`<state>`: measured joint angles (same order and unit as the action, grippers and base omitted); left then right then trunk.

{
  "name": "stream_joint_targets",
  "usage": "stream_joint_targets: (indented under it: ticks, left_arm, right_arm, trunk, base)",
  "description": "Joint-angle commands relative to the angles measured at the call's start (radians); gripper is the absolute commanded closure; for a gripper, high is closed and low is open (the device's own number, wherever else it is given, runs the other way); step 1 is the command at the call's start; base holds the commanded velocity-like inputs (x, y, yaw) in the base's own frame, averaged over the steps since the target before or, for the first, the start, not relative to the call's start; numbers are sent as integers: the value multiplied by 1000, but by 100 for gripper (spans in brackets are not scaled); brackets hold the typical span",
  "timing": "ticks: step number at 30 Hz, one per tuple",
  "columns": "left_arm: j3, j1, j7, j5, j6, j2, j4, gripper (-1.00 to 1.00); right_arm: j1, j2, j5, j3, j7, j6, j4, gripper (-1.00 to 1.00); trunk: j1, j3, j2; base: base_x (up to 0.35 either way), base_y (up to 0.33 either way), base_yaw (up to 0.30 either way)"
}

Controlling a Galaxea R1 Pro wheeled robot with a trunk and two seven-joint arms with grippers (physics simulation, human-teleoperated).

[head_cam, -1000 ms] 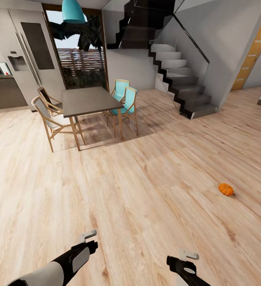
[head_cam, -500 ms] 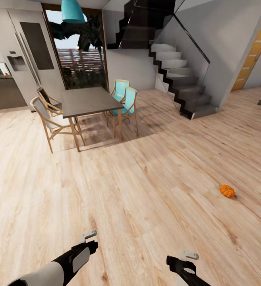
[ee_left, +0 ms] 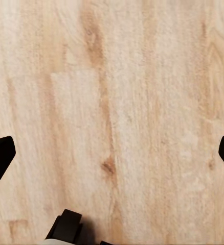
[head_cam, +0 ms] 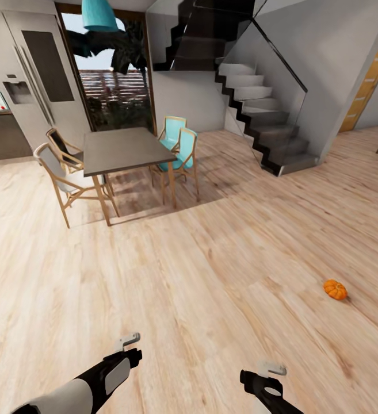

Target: Place each of the two pumpkins and all three candles from the living room inside a cabinet in the living room (use any cabinet), then make sure every cabinet is closed, and position the cauldron so it is next to a table in the living room.

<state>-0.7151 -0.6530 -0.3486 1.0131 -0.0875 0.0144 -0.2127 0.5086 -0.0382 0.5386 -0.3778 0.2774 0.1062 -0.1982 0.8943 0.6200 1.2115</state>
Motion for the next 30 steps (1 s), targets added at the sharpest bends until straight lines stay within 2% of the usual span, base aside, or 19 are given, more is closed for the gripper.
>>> stream_joint_targets:
  ticks: [1, 10, 30]
  left_arm:
    - [-7, -1, -7, 4, -4, -1, -2, -100]
    - [-7, -1, -7, 5, -4, -1, -2, -100]
    - [-7, -1, -8, 5, -3, -1, -3, -100]
  right_arm:
    - [1, 0, 11, -9, 5, 4, 0, -100]
    - [1, -2, 11, -9, 7, 4, 0, -100]
    - [1, -2, 11, -10, 8, 4, 3, -100]
  trunk:
    - [0, 1, 0]
    - [0, 1, 0]
    - [0, 1, 0]
  base:
    - [222, -192, 0]
    - [233, -115, 67]
    - [12, -3, 287]
